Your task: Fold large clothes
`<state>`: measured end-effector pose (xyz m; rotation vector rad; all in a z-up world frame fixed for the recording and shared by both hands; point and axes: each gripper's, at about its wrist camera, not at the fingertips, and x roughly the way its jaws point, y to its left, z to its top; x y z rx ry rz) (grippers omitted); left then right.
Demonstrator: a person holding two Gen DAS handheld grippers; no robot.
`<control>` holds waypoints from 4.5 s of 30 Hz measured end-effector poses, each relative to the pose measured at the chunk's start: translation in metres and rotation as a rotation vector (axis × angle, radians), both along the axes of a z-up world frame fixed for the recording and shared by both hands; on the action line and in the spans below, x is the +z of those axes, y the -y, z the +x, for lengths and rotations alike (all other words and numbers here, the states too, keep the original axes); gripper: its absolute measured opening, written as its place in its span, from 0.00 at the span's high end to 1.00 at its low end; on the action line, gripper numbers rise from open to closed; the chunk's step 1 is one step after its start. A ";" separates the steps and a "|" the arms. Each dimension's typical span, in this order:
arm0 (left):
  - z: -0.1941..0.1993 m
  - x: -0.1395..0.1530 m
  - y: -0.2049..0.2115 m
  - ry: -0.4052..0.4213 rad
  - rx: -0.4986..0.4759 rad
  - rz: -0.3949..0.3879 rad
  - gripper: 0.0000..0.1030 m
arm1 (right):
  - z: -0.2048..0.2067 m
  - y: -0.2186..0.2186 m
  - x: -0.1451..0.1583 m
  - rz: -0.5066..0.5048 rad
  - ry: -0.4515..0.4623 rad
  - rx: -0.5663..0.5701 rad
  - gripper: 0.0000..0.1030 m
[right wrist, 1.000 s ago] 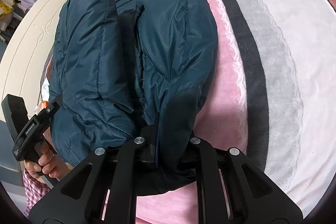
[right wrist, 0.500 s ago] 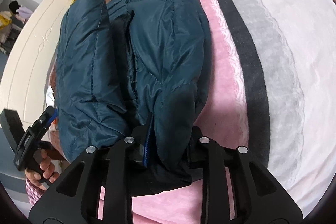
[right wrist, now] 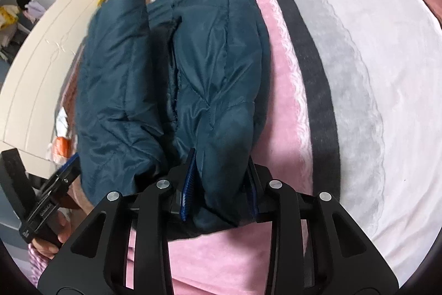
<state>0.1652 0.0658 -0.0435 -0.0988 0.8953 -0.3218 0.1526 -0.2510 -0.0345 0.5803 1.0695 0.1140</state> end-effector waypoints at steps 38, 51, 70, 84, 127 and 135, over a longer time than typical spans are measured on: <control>-0.052 -0.011 0.025 -0.056 0.071 0.109 0.45 | -0.044 -0.070 0.029 -0.251 0.068 0.117 0.97; -0.086 0.021 0.034 0.037 0.082 0.128 0.41 | -0.105 -0.096 0.066 -0.396 0.202 0.070 0.75; -0.144 0.013 0.041 0.050 0.164 0.169 0.41 | -0.161 -0.114 0.046 -0.479 0.217 0.039 0.75; -0.152 0.009 0.041 0.032 0.199 0.189 0.41 | -0.167 -0.112 0.040 -0.455 0.196 0.049 0.74; -0.147 -0.002 0.040 -0.016 0.200 0.189 0.41 | -0.161 -0.107 0.025 -0.422 0.136 0.054 0.73; -0.147 -0.002 0.039 -0.017 0.199 0.189 0.41 | -0.160 -0.107 0.024 -0.423 0.135 0.056 0.73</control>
